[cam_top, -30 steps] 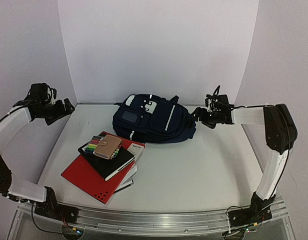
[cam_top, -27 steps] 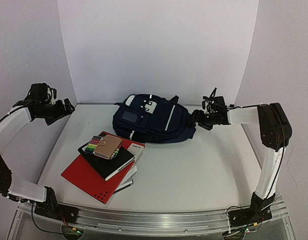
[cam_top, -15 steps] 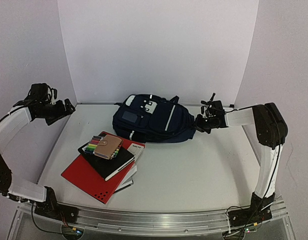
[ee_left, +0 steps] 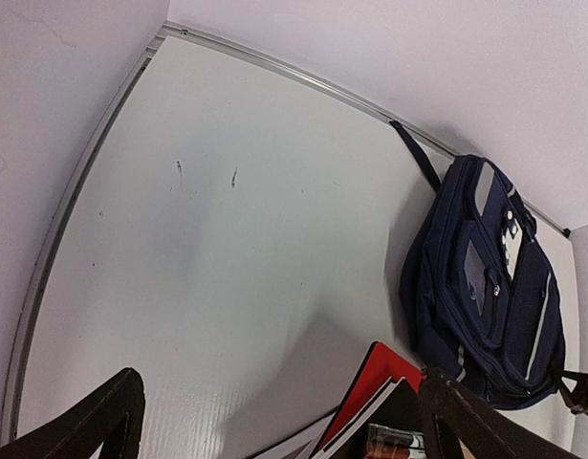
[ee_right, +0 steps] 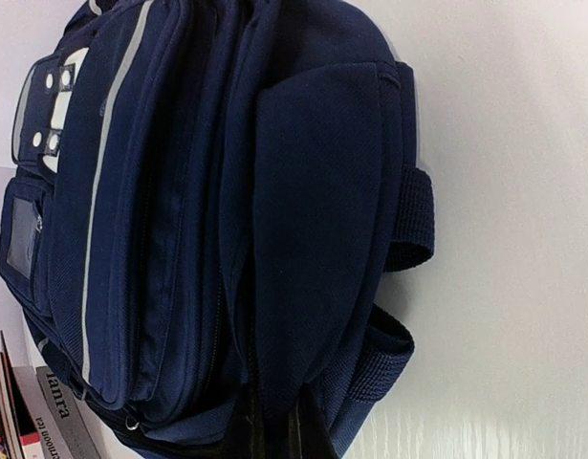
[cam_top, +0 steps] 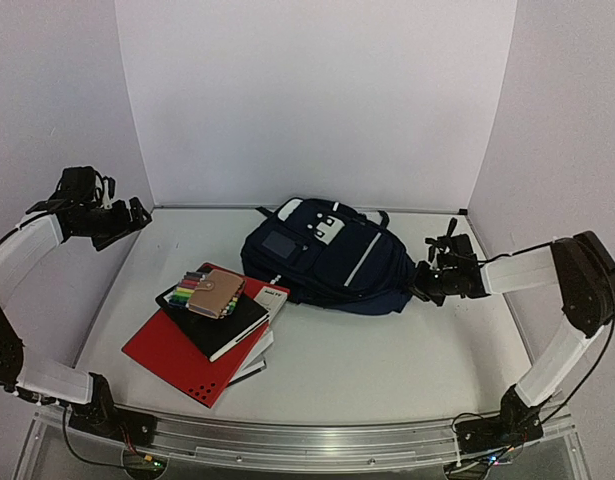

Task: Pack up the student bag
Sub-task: Move the student bag to the center of the board.

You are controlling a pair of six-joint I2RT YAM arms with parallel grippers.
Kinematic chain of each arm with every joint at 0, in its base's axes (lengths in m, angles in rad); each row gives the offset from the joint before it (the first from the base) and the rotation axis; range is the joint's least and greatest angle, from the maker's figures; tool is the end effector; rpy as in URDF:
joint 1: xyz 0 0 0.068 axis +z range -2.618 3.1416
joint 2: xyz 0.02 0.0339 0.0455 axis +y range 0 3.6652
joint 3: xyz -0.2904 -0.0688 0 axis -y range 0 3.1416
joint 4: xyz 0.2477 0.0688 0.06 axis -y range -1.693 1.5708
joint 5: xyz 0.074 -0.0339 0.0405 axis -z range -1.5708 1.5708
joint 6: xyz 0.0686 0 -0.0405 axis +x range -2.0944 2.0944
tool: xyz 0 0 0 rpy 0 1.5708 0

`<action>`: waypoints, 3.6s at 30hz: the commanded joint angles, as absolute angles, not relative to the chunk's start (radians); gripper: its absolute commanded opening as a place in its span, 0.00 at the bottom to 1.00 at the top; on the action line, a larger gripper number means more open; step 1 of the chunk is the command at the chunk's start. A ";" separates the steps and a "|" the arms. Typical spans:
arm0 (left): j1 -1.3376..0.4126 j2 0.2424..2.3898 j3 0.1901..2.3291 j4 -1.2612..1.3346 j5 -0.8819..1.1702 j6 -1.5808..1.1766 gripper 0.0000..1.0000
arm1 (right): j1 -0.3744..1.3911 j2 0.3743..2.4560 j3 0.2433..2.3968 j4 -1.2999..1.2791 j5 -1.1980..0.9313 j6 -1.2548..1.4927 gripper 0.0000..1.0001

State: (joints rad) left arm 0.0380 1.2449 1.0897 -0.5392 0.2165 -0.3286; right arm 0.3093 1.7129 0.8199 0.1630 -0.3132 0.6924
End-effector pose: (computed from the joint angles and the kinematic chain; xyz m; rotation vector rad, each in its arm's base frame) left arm 0.2897 -0.0037 0.3194 -0.3006 2.2569 -0.3988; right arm 0.3431 0.1318 0.1528 0.2920 2.3997 0.8516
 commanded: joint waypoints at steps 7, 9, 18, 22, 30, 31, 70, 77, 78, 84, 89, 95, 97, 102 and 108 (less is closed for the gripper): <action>0.029 1.258 1.096 -0.511 0.259 -0.318 1.00 | 0.369 1.322 0.676 -0.067 -0.047 0.715 0.61; 0.028 1.261 1.094 -0.508 0.262 -0.318 1.00 | 0.369 1.306 0.724 -0.096 -0.004 0.656 0.78; 0.023 1.273 1.088 -0.506 0.264 -0.306 1.00 | 0.309 1.617 1.021 -0.151 -0.166 0.345 0.95; 0.021 1.299 1.100 -0.520 0.276 -0.292 1.00 | 0.258 1.727 1.116 -0.134 -0.230 0.266 0.95; 0.018 1.319 1.107 -0.522 0.313 -0.277 1.00 | 0.181 1.927 1.302 -0.113 -0.355 0.204 0.81; 0.018 1.317 1.106 -0.522 0.314 -0.275 1.00 | 0.178 1.942 1.311 -0.111 -0.354 0.207 0.80; -0.065 1.290 1.107 -0.526 0.343 -0.229 1.00 | 0.408 1.427 0.625 -0.053 -0.166 0.816 0.00; -0.093 1.271 1.101 -0.521 0.332 -0.220 1.00 | 0.464 1.293 0.650 -0.151 -0.052 0.803 0.51; -0.096 1.269 1.103 -0.520 0.328 -0.221 1.00 | 0.463 1.281 0.674 -0.167 -0.020 0.777 0.59; -0.102 1.261 1.094 -0.513 0.321 -0.223 1.00 | 0.462 1.380 0.848 -0.185 -0.085 0.559 0.83; -0.112 1.266 1.089 -0.510 0.337 -0.204 1.00 | 0.438 1.548 0.976 -0.176 -0.250 0.417 0.86; -0.139 1.251 1.080 -0.500 0.347 -0.184 1.00 | 0.368 1.702 1.026 -0.143 -0.357 0.376 0.72; -0.141 1.249 1.077 -0.498 0.344 -0.180 1.00 | 0.357 1.735 1.036 -0.132 -0.380 0.365 0.67; -0.142 1.266 1.083 -0.505 0.338 -0.175 1.00 | 0.354 1.783 1.080 -0.123 -0.370 0.328 0.56; -0.142 1.278 1.085 -0.508 0.337 -0.173 1.00 | 0.345 1.842 1.164 -0.124 -0.226 0.326 0.48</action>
